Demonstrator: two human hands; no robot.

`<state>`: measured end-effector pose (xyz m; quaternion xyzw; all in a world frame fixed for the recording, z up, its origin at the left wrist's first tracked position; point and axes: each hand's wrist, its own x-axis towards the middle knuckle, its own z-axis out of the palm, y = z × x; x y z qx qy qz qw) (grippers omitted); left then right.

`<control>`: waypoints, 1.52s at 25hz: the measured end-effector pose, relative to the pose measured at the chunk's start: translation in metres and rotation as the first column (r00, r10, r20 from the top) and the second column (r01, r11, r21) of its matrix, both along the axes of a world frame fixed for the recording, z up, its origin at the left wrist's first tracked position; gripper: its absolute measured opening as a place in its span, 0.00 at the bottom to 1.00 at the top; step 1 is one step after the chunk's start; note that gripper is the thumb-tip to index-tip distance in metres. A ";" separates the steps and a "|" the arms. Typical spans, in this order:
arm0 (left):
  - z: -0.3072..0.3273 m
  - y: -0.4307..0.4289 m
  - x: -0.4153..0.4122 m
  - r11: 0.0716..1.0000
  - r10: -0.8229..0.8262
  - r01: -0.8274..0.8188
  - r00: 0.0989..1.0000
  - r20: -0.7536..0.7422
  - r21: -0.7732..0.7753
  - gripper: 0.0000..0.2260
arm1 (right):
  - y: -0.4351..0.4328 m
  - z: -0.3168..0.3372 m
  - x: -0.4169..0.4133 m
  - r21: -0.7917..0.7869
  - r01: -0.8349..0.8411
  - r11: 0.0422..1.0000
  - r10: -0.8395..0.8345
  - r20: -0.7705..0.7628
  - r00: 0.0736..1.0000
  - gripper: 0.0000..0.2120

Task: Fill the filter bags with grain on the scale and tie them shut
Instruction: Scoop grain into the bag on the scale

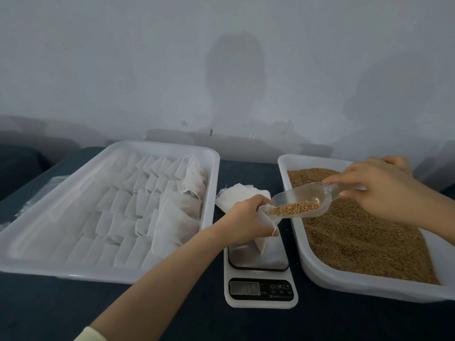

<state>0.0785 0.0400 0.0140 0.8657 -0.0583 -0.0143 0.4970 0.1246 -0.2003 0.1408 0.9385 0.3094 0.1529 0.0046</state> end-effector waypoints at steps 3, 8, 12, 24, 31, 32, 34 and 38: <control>-0.001 0.001 0.001 1.000 0.006 -0.006 1.000 0.006 0.003 0.23 | 0.000 0.000 0.000 -0.007 0.003 1.000 -0.003 0.010 1.000 0.16; -0.001 0.000 0.000 1.000 0.019 -0.019 0.999 0.030 0.004 0.20 | 0.003 0.002 -0.002 -0.045 0.015 0.999 -0.013 0.046 0.999 0.16; 0.001 -0.001 0.000 0.999 0.038 -0.038 0.999 0.034 -0.007 0.18 | 0.006 0.002 -0.003 -0.089 0.030 0.996 -0.024 0.071 0.997 0.15; 0.005 -0.001 -0.002 0.998 0.061 -0.061 0.997 0.038 0.000 0.21 | 0.027 0.020 -0.008 -0.243 0.019 0.970 -0.004 0.063 0.998 0.16; 0.007 -0.001 -0.003 0.997 0.068 -0.070 0.997 0.048 0.029 0.26 | 0.054 0.031 -0.029 -0.449 -0.032 0.893 0.192 0.316 0.929 0.16; 0.007 -0.001 -0.003 0.997 0.067 -0.069 0.997 0.049 0.035 0.26 | 0.057 0.030 -0.032 -0.463 -0.033 0.886 0.220 0.357 0.908 0.17; 0.007 -0.001 -0.004 0.997 0.066 -0.068 0.997 0.048 0.041 0.26 | 0.059 0.029 -0.037 -0.462 -0.039 0.886 0.250 0.407 0.878 0.18; 0.006 -0.001 -0.003 0.996 0.068 -0.070 0.996 0.053 0.051 0.26 | 0.061 0.025 -0.041 -0.504 -0.011 0.864 0.265 0.435 0.860 0.18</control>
